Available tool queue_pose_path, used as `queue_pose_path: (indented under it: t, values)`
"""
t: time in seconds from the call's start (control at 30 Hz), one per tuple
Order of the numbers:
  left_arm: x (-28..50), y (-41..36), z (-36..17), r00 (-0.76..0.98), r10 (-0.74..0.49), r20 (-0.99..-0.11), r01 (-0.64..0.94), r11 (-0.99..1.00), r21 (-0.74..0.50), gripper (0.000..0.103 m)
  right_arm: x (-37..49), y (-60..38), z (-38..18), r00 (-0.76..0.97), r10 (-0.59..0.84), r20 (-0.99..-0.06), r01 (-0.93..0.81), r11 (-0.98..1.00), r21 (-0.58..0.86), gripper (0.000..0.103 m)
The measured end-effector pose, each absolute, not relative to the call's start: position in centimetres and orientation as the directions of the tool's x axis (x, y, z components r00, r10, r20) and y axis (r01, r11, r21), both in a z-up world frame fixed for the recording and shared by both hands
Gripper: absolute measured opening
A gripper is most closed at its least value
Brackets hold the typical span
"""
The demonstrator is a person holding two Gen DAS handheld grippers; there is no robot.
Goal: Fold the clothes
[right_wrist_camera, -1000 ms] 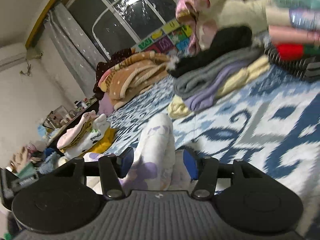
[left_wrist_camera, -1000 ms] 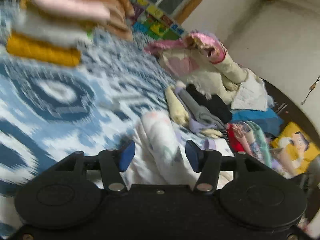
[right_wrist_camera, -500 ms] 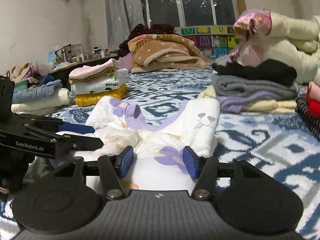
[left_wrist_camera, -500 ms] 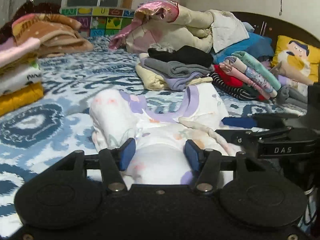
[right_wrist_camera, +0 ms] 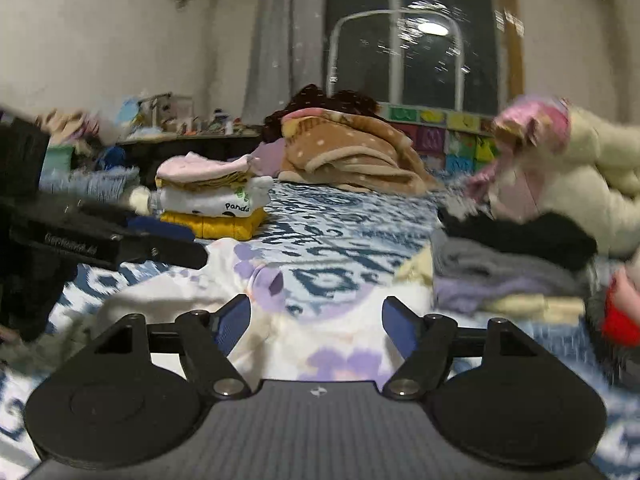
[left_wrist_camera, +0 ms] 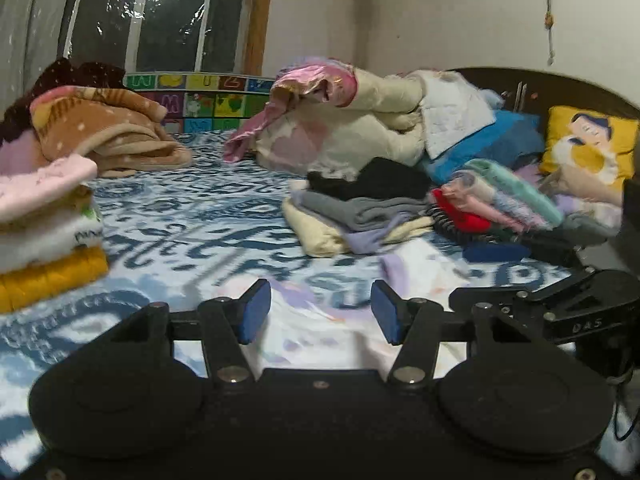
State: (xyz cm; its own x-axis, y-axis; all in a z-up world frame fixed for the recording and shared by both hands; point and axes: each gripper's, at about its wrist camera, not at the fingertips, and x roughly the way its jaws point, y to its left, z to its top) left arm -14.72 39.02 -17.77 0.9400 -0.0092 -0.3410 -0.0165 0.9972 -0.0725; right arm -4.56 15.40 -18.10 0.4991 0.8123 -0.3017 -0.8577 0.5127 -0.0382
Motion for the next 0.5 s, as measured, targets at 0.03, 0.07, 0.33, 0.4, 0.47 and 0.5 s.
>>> queue_pose_path:
  t: [0.03, 0.07, 0.33, 0.4, 0.47, 0.5]
  values:
    - [-14.2, 39.5, -18.3, 0.935, -0.010, -0.355, -0.020, 0.996, -0.082, 0.055, -4.1, 15.8, -18.1, 0.496, 0.814, -0.301, -0.861, 0.505, -0.054, 0.072]
    - [-13.8, 39.8, -18.9, 0.929, -0.011, -0.371, -0.023, 0.996, -0.086, 0.055, -3.6, 16.1, -18.1, 0.489, 0.818, -0.303, -0.866, 0.498, -0.054, 0.072]
    - [-11.7, 40.7, -21.3, 0.875, -0.082, -0.478, 0.017, 0.990, -0.139, 0.058, 0.9, 16.3, -21.4, 0.403, 0.796, -0.453, -0.838, 0.520, 0.168, 0.074]
    - [-11.9, 40.7, -21.3, 0.871, -0.089, -0.484, 0.024, 0.990, -0.138, 0.058, 0.6, 16.2, -21.4, 0.394, 0.794, -0.463, -0.840, 0.516, 0.168, 0.074]
    - [-11.9, 40.5, -21.6, 0.867, -0.083, -0.492, 0.024, 0.992, -0.125, 0.058, 0.3, 16.5, -21.7, 0.394, 0.786, -0.477, -0.842, 0.516, 0.155, 0.075]
    - [-11.9, 40.4, -21.7, 0.866, -0.080, -0.493, 0.024, 0.993, -0.118, 0.058, 0.2, 16.6, -21.9, 0.394, 0.782, -0.482, -0.843, 0.517, 0.149, 0.075]
